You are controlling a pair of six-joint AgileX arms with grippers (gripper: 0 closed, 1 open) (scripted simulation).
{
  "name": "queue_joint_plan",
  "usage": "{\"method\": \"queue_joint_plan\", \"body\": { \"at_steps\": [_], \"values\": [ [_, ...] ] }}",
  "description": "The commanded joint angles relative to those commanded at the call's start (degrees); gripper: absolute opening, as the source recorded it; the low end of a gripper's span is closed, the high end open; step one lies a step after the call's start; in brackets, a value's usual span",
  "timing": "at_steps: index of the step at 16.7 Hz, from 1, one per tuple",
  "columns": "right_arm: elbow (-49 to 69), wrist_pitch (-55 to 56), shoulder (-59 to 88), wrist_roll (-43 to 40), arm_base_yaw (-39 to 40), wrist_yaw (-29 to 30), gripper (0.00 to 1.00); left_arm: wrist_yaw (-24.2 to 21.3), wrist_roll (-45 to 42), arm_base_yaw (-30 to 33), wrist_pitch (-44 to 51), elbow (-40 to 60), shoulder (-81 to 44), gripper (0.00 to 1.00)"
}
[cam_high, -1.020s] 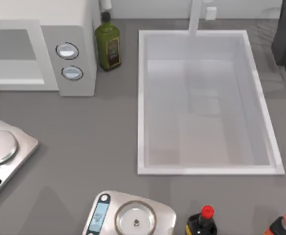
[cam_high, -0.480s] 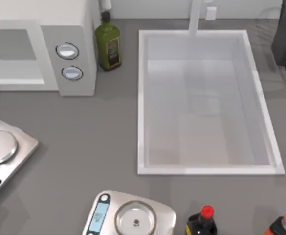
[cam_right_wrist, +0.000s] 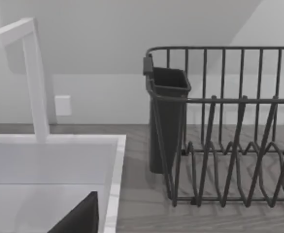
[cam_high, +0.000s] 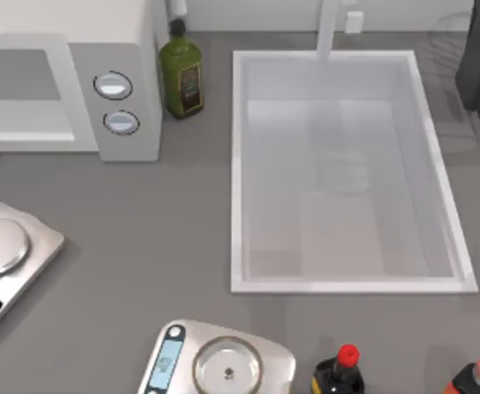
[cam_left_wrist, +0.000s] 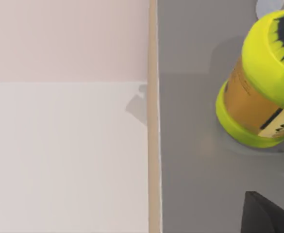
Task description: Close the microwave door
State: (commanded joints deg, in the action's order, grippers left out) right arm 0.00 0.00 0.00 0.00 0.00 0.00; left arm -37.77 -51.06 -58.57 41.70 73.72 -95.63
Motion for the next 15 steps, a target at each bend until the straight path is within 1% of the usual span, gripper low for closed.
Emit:
{"method": "queue_joint_plan", "body": {
  "at_steps": [4,6,12,15],
  "values": [
    [0.0,0.0,0.0,0.0,0.0,0.0,1.0,0.2,0.0,0.2,-0.3,-0.3,0.1,0.0],
    [0.0,0.0,0.0,0.0,0.0,0.0,1.0,0.1,0.0,0.2,-2.5,-2.0,-0.7,0.0],
    [0.0,0.0,0.0,0.0,0.0,0.0,1.0,-0.1,-0.2,-0.1,-19.1,-12.4,-5.9,0.0],
    [0.0,0.0,0.0,0.0,0.0,0.0,1.0,-0.1,-0.3,-0.2,-22.6,-15.3,-7.4,0.0]
  ]
}}
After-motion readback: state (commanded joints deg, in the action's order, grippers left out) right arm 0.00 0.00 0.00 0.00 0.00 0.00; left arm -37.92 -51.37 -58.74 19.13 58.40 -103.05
